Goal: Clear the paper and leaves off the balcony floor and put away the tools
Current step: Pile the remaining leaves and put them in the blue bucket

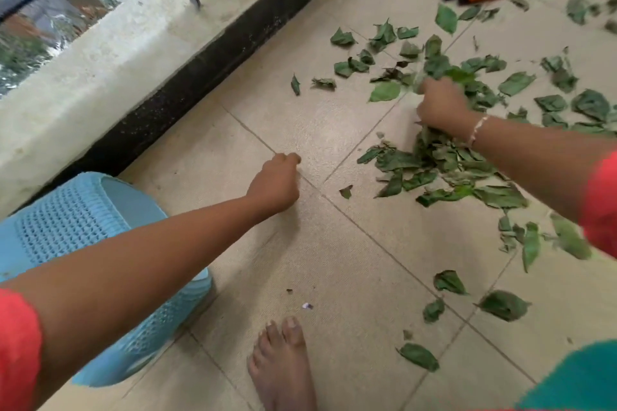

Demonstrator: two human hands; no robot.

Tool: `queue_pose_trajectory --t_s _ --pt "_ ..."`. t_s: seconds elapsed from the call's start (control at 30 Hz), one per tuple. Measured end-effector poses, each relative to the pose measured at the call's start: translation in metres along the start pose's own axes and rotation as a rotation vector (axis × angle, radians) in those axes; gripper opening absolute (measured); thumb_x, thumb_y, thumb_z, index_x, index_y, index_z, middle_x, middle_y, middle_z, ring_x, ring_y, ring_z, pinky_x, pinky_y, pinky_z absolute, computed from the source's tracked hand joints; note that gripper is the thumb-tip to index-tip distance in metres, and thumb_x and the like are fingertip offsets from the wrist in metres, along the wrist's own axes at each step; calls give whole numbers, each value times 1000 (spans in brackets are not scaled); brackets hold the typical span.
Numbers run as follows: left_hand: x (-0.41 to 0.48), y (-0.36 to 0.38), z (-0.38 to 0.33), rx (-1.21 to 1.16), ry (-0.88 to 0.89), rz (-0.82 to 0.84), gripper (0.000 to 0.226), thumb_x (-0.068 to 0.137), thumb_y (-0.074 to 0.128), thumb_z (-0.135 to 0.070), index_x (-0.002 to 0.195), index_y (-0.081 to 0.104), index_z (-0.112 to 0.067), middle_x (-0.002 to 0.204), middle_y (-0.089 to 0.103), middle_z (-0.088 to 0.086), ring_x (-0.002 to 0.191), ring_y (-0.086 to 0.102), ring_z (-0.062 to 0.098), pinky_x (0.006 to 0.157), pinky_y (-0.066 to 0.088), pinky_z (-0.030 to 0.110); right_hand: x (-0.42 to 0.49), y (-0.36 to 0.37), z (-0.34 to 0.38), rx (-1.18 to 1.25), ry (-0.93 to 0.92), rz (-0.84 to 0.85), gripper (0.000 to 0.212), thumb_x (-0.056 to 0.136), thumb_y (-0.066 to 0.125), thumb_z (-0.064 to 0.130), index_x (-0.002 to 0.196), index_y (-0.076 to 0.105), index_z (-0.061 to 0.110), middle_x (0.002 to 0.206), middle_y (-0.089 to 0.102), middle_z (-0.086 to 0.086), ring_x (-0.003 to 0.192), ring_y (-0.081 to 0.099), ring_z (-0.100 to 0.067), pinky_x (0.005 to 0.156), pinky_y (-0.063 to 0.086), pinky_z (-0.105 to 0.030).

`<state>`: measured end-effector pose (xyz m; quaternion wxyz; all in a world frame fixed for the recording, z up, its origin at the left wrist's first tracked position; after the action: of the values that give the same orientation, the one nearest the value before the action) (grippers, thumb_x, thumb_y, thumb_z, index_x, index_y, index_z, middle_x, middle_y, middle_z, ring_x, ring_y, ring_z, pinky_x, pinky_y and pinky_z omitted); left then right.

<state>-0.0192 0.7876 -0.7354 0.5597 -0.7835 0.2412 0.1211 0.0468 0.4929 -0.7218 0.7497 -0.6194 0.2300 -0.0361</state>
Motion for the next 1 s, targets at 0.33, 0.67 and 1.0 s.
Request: queue_pose_trajectory --t_s 0.33,0.67,1.0 --pt "-7 29 -51 64 17 44 27 87 44 -4 112 50 -10 110 54 11 97 52 25 73 38 31 -99 65 54 528 -244 203 39 85 40 -7 120 54 1 116 57 -18 108 53 -32 80 41 -28" --pt "-93 115 -105 405 670 427 24 94 44 -18 117 49 -12 117 50 4 104 48 20 74 39 30 -339 133 7 40 -1184 294 19 84 41 28 102 42 20 104 58 -3 95 60 -19 88 46 -35" --pt "-182 147 -148 601 1594 349 5 88 43 -15 92 47 -14 88 57 5 80 55 22 58 45 29 -138 7 -130 -184 -406 -302 27 79 63 9 104 56 5 126 46 -21 118 35 -34 96 37 -48"
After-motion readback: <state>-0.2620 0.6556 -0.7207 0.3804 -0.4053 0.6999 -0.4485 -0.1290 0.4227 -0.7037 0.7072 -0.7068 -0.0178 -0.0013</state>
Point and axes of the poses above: each hand's wrist, its own x-axis towards the middle knuckle, its own y-axis out of the palm, z = x × y, the point moved 10 cm from there along x, towards the middle knuckle
